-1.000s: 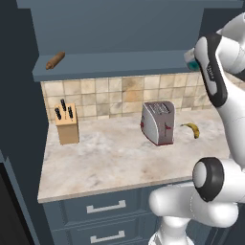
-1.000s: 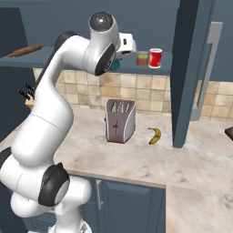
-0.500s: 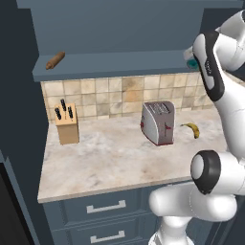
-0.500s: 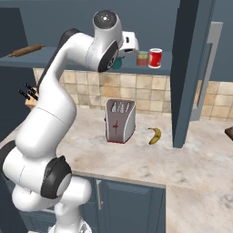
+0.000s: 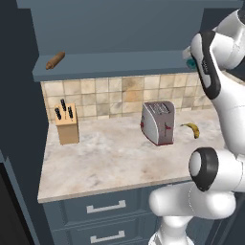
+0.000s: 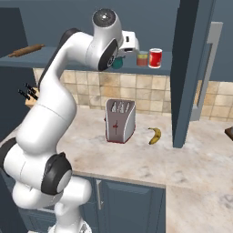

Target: Pick the cans from the counter and place them in their designated side in the cabinet.

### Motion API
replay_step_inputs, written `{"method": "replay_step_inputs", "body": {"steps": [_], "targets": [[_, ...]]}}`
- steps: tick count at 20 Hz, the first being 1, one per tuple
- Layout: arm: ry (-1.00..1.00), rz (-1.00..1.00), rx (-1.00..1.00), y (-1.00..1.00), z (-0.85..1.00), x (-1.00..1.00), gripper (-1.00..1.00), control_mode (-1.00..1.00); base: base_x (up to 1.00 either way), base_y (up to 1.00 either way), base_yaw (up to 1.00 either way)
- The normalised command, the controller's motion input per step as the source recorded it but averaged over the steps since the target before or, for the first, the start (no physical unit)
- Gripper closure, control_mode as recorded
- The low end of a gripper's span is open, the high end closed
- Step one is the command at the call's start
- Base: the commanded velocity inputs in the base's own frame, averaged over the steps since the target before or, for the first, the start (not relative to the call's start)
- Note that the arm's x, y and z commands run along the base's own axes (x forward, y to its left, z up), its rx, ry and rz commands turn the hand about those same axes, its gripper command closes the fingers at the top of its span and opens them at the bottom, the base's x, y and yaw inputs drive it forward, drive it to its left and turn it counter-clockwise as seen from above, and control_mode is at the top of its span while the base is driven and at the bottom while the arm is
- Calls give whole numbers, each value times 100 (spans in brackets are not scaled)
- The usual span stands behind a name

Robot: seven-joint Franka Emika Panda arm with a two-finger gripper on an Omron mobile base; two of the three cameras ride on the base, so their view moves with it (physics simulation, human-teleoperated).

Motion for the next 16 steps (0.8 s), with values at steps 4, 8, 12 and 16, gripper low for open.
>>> {"method": "replay_step_inputs", "body": {"steps": [4,8,12,16], "targets": [[6,-4,0,0,0,13,100,-100,0,0,0],[4,-3,0,0,5,16,100,-100,0,0,0],[3,-1,0,0,9,20,100,-100,0,0,0],[3,-1,0,0,1,20,100,-100,0,0,0]]}}
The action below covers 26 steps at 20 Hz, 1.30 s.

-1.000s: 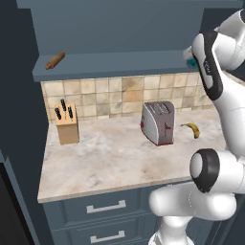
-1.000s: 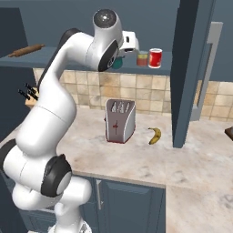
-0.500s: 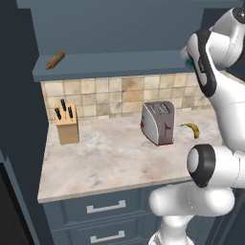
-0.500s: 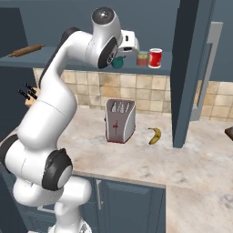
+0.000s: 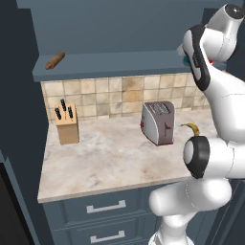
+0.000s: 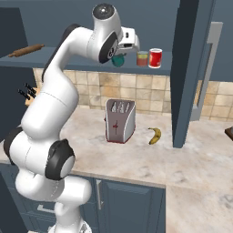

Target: Pick the cans from the counter and place them in their designated side in the cabinet.

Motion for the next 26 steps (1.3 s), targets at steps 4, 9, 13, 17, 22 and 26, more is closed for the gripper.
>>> {"method": "replay_step_inputs", "body": {"steps": [4,9,13,17,22,26], "targets": [[1,-1,0,0,0,16,100,-100,0,0,0],[0,0,0,0,0,16,100,-100,0,0,0],[1,0,0,0,0,15,100,-100,0,0,0],[0,0,0,0,-2,12,100,-100,0,0,0],[1,0,0,0,-2,13,100,-100,0,0,0],[1,0,0,0,-5,11,100,-100,0,0,0]]}}
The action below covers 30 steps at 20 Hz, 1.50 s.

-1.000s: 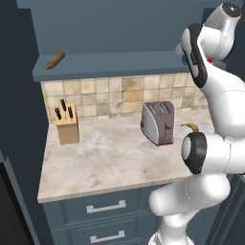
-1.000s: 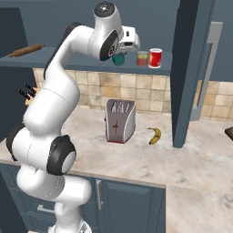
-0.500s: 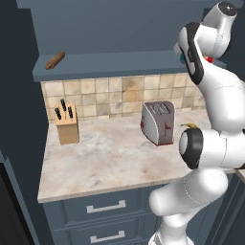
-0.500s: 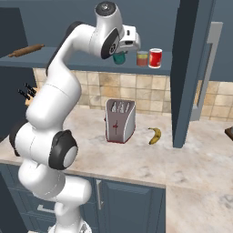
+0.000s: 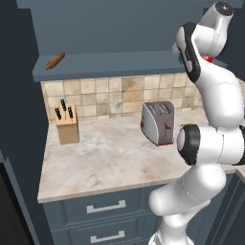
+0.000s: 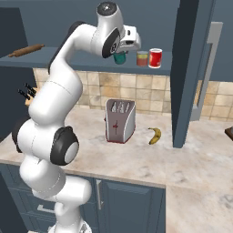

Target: Pick the cans from the counter and place them in their designated side in the cabinet.

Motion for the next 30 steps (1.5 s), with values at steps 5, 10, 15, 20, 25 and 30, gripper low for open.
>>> {"method": "replay_step_inputs", "body": {"steps": [5,10,15,20,25,30], "targets": [[2,0,0,0,-9,9,100,-100,0,0,0],[1,0,0,0,-7,8,100,-100,0,0,0],[1,0,0,0,-1,10,100,-100,0,0,0],[3,0,0,0,-3,17,100,-100,0,0,0],[3,0,0,-2,-4,17,100,-100,0,0,0],[3,0,0,-1,-3,14,100,-100,0,0,0]]}}
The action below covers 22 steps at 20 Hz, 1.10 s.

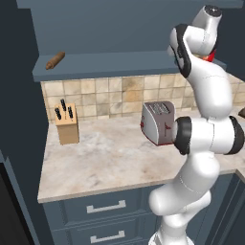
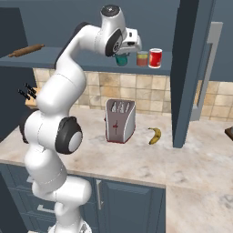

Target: Pick the cans from the counter and place them in their designated side in the cabinet.

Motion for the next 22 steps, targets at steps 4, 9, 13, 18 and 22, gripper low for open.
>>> {"method": "replay_step_inputs", "body": {"steps": [4,9,13,18,22], "targets": [[3,0,0,0,0,8,100,-100,0,0,0],[5,0,0,0,-3,11,100,-100,0,0,0],[4,0,0,0,-10,7,-100,-100,0,0,0],[3,0,0,0,-6,8,-100,-100,0,0,0],[1,0,0,0,-2,8,-100,-100,0,0,0]]}}
